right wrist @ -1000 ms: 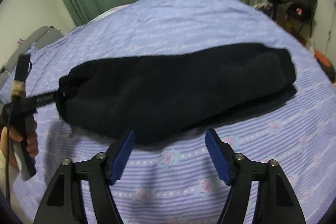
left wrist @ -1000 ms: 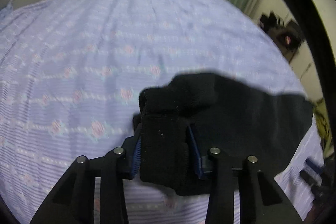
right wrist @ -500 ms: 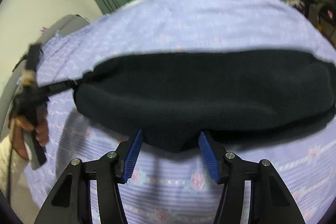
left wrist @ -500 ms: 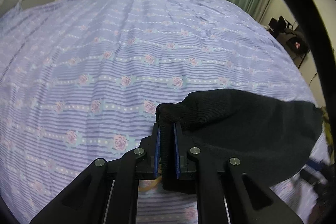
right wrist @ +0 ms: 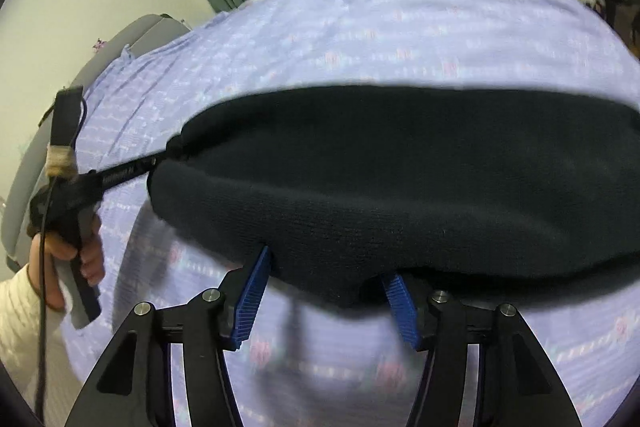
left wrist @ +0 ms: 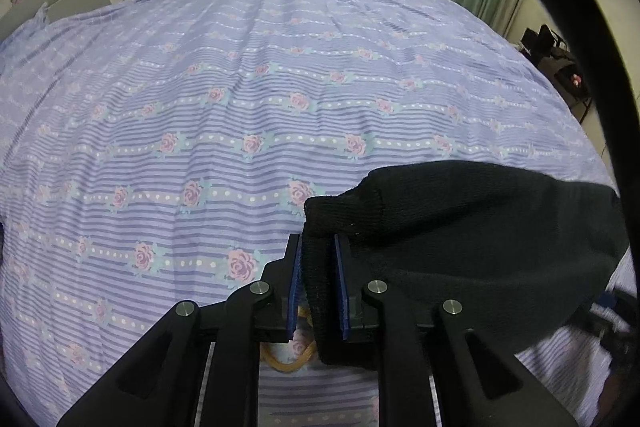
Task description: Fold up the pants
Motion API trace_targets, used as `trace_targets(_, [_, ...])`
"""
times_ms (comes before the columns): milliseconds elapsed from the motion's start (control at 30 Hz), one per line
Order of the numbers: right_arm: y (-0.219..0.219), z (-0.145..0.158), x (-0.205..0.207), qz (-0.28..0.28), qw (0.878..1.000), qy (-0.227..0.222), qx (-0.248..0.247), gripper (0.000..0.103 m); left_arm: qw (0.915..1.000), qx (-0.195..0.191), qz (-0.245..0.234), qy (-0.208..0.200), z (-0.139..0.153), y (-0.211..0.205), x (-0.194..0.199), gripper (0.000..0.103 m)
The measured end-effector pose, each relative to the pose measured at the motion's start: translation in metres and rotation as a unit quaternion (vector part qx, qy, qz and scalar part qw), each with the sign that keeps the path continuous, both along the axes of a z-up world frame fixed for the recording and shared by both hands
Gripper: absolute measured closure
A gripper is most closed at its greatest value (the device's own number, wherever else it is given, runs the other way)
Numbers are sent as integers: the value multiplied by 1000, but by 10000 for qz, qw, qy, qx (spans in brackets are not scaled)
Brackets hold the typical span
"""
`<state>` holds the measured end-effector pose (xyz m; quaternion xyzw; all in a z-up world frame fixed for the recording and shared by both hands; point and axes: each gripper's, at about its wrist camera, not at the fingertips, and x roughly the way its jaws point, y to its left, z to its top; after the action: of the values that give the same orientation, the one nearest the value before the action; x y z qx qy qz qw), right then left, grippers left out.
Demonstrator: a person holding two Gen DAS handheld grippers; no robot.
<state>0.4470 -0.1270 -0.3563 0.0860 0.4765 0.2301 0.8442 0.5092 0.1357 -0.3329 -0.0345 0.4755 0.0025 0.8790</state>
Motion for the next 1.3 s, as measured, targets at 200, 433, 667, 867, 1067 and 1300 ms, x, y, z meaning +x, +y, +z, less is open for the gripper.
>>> trace_targets(200, [0, -11, -16, -166, 9993, 258, -218, 74, 9995, 327, 45, 0, 5, 6, -9, 89])
trace_targets(433, [9, -28, -35, -197, 9947, 726, -699, 75, 9956, 853, 208, 336, -8, 20, -34, 97])
trace_targets(667, [-43, 35, -85, -1012, 9909, -231, -854, 30, 9864, 1135, -770, -904, 68, -54, -97, 67])
trace_targets(867, [-167, 60, -87, -2763, 9561, -571, -794, 23, 9728, 372, -1665, -1567, 88, -155, -121, 66])
trace_targets(1067, [-246, 32, -51, -3518, 9351, -383, -182, 23, 9754, -134, -1789, -1284, 61, -229, -97, 66])
trace_targets(1300, [-258, -11, -9, -3519, 9349, -3, 460, 30, 9777, 162, -1804, -1066, 38, -260, -70, 66])
